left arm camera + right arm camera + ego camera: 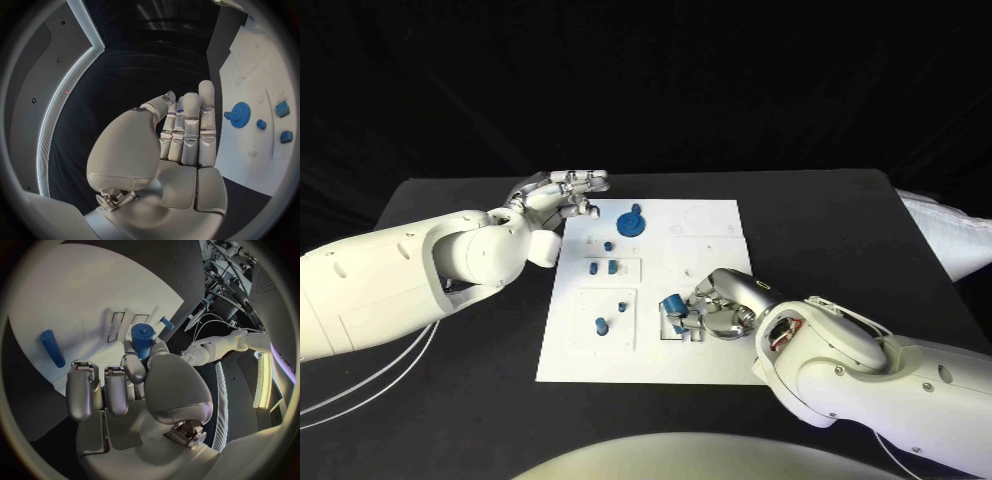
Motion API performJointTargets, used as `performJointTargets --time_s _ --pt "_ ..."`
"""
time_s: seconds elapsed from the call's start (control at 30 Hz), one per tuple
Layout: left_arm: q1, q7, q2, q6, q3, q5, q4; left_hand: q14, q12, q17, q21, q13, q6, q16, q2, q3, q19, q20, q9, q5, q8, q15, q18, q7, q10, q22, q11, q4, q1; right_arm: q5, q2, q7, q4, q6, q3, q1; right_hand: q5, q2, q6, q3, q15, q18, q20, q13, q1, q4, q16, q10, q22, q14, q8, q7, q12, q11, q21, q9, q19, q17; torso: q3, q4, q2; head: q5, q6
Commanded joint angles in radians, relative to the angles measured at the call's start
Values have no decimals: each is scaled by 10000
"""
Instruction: Assemble the parts on the task board
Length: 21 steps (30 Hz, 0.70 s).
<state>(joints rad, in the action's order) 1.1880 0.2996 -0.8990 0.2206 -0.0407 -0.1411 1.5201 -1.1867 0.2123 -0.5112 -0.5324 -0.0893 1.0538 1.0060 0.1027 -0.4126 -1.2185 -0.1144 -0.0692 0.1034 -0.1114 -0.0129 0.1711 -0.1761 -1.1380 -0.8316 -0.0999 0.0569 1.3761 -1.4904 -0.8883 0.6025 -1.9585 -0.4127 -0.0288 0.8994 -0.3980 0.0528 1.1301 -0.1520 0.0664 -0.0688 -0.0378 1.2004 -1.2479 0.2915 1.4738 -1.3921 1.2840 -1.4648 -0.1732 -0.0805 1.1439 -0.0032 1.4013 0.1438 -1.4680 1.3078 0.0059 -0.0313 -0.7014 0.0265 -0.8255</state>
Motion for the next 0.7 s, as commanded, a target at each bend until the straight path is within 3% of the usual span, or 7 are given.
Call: performJointTargets --time_s 0.03,0.3,0.37,0.57,0.7 --pt "1 31 14 -203 8 51 41 59 68 11 38 9 -33 61 -61 17 15 41 10 -23 -51 -12 102 -8 69 16 -9 55 34 77 79 57 49 667 3 -5 110 82 138 -99 86 63 72 -16 63 -2 -6 25 -7 -766 -24 79 -71 -27 -6 241 21 995 2 10 0 2 -12" --pt "1 33 -2 -198 8 57 48 56 74 15 39 11 -39 67 -60 25 13 40 11 -24 -52 -13 102 -10 78 17 -11 52 22 -166 113 86 127 856 5 -5 173 166 190 -262 104 59 89 -277 308 3 -18 112 -23 -760 -49 108 -449 -51 -20 311 28 977 17 8 3 22 -33" --pt "1 38 0 -198 8 128 47 56 74 15 39 11 -39 67 -60 25 13 40 11 -24 -52 -13 102 -10 78 17 -11 52 22 -260 120 99 147 874 5 -5 360 192 194 -383 111 56 97 -308 484 0 -26 106 -35 -757 -52 117 -523 -58 -31 346 33 966 18 20 2 8 -32" --pt "1 35 10 -227 8 266 45 54 79 21 42 14 -50 72 -53 39 12 37 13 -26 -51 -16 101 -14 92 18 -15 47 2 -543 121 128 191 841 5 -4 2206 236 158 -1039 112 43 106 -441 1320 4 -68 131 -104 -743 -52 118 -852 -56 -89 491 63 903 14 62 0 -29 -13" --pt "1 28 9 -234 8 288 44 54 79 21 42 14 -50 72 -53 39 12 37 13 -26 -51 -16 101 -14 92 18 -15 47 2 -737 113 135 206 802 5 -3 2816 160 130 -1348 101 28 95 -573 1664 0 -103 213 -177 -731 -53 107 -1111 -43 -146 567 96 855 12 74 -5 -51 -15"
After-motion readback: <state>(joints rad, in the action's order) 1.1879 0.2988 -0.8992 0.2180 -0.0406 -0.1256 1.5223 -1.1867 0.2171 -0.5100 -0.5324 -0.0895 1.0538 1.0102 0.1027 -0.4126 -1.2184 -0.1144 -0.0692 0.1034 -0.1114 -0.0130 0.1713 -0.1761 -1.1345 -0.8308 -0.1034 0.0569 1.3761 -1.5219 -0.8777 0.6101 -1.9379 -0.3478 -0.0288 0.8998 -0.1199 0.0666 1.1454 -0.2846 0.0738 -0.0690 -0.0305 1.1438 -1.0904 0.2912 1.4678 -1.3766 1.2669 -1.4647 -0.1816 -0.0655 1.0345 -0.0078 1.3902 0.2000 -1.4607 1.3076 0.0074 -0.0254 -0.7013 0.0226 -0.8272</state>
